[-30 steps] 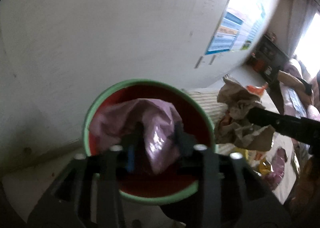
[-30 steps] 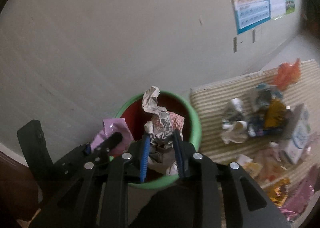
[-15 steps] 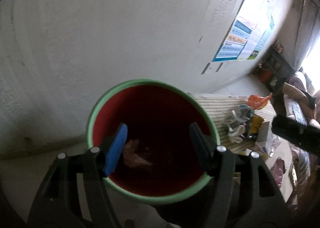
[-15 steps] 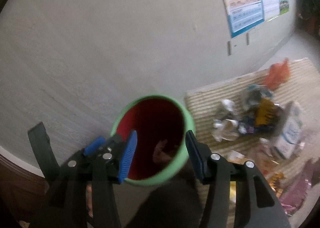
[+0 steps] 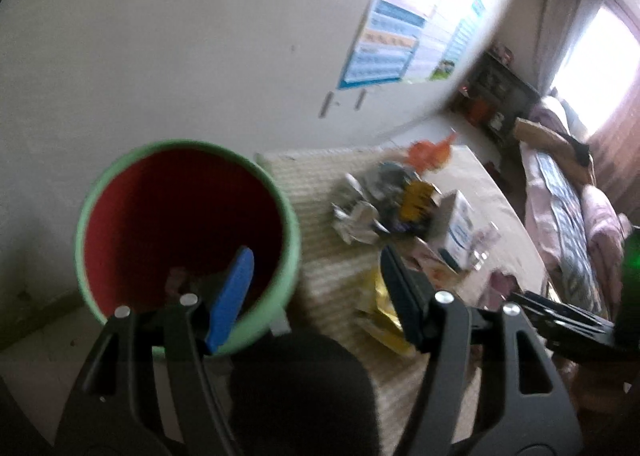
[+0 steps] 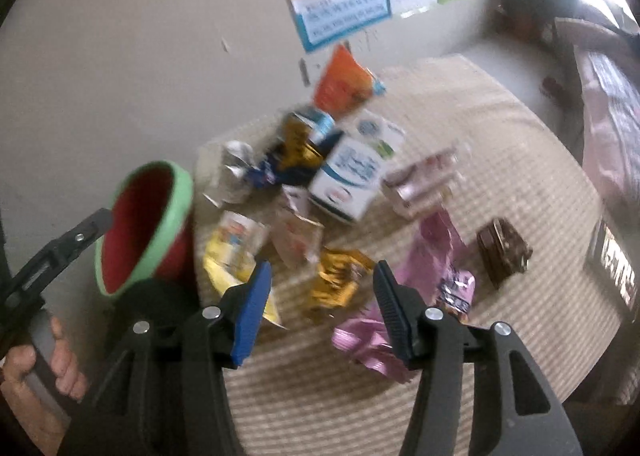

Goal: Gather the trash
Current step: 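Grasp the gold wrapper with the right gripper while the left grasps the yellow wrapper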

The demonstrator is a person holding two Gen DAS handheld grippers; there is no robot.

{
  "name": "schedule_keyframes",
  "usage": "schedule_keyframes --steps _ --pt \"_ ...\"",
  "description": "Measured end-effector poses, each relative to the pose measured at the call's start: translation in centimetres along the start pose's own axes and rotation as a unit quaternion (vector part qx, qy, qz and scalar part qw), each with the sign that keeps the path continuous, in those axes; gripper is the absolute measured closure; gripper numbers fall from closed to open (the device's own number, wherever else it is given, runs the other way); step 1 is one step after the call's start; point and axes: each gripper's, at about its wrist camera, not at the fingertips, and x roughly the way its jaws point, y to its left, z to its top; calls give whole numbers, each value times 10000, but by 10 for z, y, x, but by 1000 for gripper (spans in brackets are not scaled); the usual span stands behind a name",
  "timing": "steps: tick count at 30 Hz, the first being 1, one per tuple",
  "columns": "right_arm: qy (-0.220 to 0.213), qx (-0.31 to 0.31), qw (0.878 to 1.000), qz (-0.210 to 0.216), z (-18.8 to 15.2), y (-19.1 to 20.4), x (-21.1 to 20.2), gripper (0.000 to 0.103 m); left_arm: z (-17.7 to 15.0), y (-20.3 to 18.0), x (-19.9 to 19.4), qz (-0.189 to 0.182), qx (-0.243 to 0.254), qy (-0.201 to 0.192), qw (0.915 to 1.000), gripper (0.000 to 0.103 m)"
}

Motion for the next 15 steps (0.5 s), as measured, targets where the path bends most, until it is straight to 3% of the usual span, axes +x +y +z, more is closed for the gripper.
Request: schedule_keyframes --steps 6,10,15 --pt "369 -322 9987 -123 2 0 43 51 -12 -27 -1 -63 254 180 9995 40" --pt "766 -115 9970 -1 1 -6 72 53 -15 -35 -5 -29 370 175 9992 40" --pt "812 -145 9966 -47 0 -6 82 63 -16 -40 0 4 434 244 9988 39"
